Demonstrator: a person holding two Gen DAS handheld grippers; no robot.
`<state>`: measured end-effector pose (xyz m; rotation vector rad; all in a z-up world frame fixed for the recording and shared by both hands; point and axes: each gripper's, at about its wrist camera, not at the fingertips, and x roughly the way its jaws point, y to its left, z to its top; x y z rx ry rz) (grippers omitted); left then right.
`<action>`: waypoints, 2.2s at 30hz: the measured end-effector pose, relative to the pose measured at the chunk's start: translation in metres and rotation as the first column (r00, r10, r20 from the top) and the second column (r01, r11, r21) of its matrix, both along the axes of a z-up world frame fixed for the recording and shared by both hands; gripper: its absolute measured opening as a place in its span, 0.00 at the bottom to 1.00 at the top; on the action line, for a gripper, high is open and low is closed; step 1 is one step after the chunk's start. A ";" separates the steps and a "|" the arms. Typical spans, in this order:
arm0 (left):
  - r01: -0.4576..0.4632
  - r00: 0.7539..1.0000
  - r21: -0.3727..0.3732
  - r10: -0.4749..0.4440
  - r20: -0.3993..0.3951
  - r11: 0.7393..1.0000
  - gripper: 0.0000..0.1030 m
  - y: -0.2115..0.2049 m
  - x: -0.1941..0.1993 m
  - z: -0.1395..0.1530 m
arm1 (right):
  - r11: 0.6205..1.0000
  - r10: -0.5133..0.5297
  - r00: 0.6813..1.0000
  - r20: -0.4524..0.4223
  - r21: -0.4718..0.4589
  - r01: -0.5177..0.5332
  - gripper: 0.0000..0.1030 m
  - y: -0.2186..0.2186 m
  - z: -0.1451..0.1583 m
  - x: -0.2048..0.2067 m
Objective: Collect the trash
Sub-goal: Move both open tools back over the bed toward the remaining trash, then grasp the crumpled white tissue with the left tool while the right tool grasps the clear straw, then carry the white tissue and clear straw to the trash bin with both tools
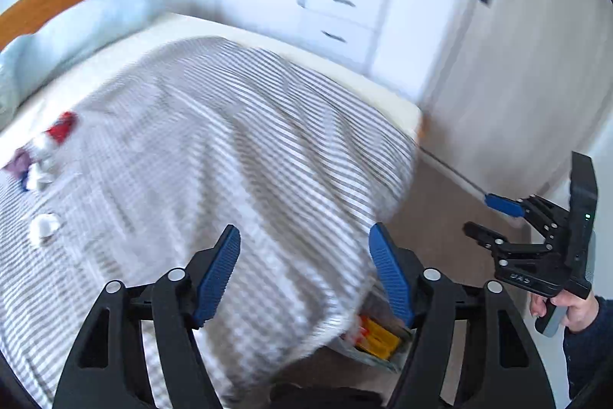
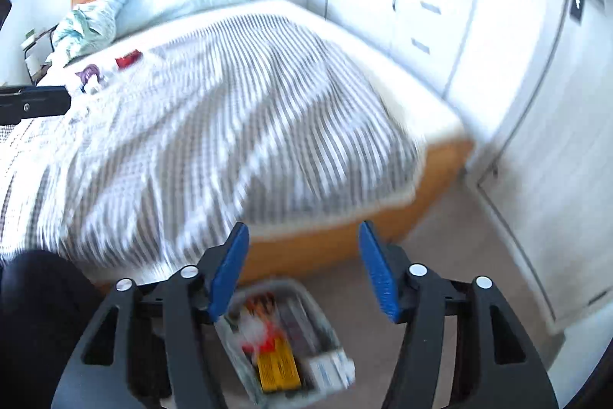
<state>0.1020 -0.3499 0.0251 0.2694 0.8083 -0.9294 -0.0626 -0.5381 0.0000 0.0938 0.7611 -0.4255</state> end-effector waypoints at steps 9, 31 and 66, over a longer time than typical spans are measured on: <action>-0.405 0.914 -0.032 0.405 0.014 0.914 0.78 0.152 0.173 -0.029 | 0.994 0.082 0.965 0.250 0.051 -0.097 0.68 0.089 0.048 0.135; -0.701 0.692 -0.023 0.673 -0.262 0.713 0.03 0.296 0.284 -0.095 | 0.886 0.296 0.949 0.110 0.341 -0.315 0.69 0.159 -0.043 0.380; -0.717 0.697 -0.165 0.702 -0.145 0.677 0.03 0.307 0.228 -0.030 | 0.825 0.537 0.791 -0.294 -0.016 -0.565 0.00 0.176 -0.033 0.227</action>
